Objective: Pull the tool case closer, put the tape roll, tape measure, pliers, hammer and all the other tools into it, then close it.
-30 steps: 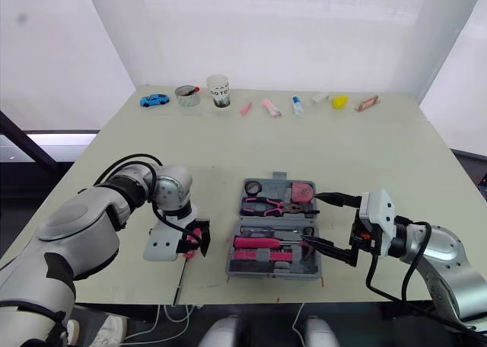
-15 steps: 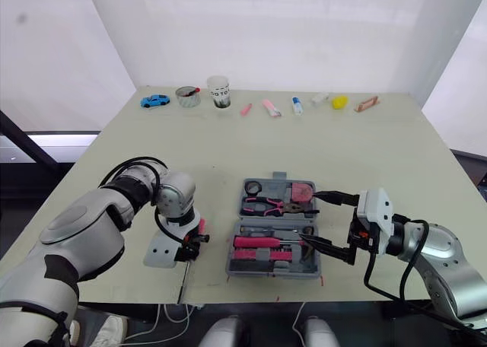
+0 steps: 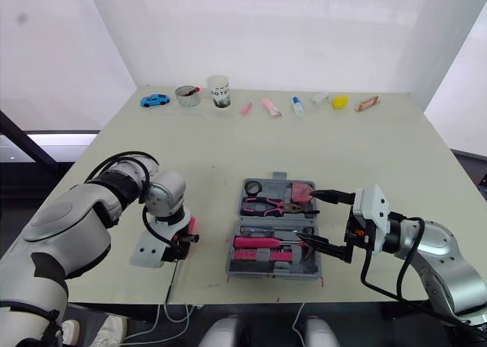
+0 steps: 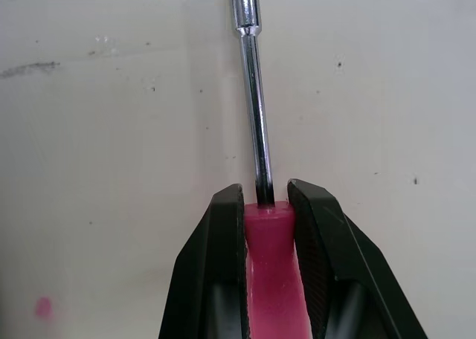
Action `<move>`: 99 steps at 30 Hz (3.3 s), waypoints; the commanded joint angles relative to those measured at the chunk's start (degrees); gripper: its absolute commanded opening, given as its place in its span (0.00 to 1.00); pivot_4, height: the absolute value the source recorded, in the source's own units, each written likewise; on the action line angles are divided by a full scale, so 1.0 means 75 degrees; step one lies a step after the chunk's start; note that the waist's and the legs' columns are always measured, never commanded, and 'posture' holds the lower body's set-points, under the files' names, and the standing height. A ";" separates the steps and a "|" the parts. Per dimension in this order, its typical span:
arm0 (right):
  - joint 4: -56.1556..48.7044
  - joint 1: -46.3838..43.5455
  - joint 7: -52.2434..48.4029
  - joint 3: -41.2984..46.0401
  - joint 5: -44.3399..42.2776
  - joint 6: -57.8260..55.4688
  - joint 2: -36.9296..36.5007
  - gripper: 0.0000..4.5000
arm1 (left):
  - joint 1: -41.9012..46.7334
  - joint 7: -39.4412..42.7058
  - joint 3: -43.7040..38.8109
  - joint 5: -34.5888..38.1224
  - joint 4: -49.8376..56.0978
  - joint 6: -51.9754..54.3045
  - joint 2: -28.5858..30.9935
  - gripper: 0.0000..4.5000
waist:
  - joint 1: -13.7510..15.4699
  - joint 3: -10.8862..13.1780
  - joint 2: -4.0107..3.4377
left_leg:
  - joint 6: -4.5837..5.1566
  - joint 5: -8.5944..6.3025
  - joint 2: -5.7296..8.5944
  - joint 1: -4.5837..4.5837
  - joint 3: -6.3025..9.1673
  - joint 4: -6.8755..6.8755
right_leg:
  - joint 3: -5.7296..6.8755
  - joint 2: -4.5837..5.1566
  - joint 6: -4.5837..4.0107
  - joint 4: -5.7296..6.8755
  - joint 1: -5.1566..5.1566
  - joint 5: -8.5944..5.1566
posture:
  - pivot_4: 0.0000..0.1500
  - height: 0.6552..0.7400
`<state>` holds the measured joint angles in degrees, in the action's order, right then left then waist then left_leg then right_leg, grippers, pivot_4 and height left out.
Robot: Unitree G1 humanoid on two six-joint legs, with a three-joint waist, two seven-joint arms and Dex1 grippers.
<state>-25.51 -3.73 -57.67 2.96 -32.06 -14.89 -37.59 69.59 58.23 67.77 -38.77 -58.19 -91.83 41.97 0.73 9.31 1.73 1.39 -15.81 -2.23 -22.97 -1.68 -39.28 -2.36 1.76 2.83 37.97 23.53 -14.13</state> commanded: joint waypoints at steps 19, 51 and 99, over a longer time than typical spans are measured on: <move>-0.0384 0.0090 0.0197 0.0096 -0.0151 0.0007 0.0038 1.00 | -0.2628 0.2642 -0.3260 0.5626 0.4504 0.6545 0.2194 0.08 | -0.0208 0.0002 -0.0003 | -0.0001 0.0000 -0.0013 0.0008 0.0006 0.0001 | 0.0004 -0.0011 -0.0003 0.0017 0.0003 -0.0002 | 1.00 1.00; 0.0900 -0.0385 -0.0970 -0.0046 -0.0038 0.0519 0.0080 1.00 | -0.7425 -0.5854 -1.1573 0.7654 1.1166 2.3914 -0.2225 0.08 | -0.0183 0.0007 -0.0009 | -0.0009 0.0005 0.0002 0.0036 0.0071 -0.0015 | 0.0008 0.0002 -0.0006 0.0068 -0.0008 -0.0001 | 1.00 1.00; 0.0599 -0.0111 -0.0644 0.0064 -0.0037 0.0562 -0.0033 1.00 | -1.0360 -0.7135 -1.0025 0.6191 1.0398 1.7417 -0.4243 0.58 | -0.0169 -0.0025 -0.0059 | -0.0030 0.0019 0.0015 0.0047 0.0057 -0.0004 | -0.0006 0.0024 -0.0018 0.0064 -0.0009 -0.0008 | 1.00 1.00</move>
<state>-19.32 -3.83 -62.28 2.05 -31.47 -10.99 -37.20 -7.13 4.71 -7.99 8.02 21.01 38.79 10.44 -0.54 9.13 1.29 1.16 -15.67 -2.12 -22.61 -1.25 -39.31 -2.41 1.93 2.70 38.45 23.46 -14.19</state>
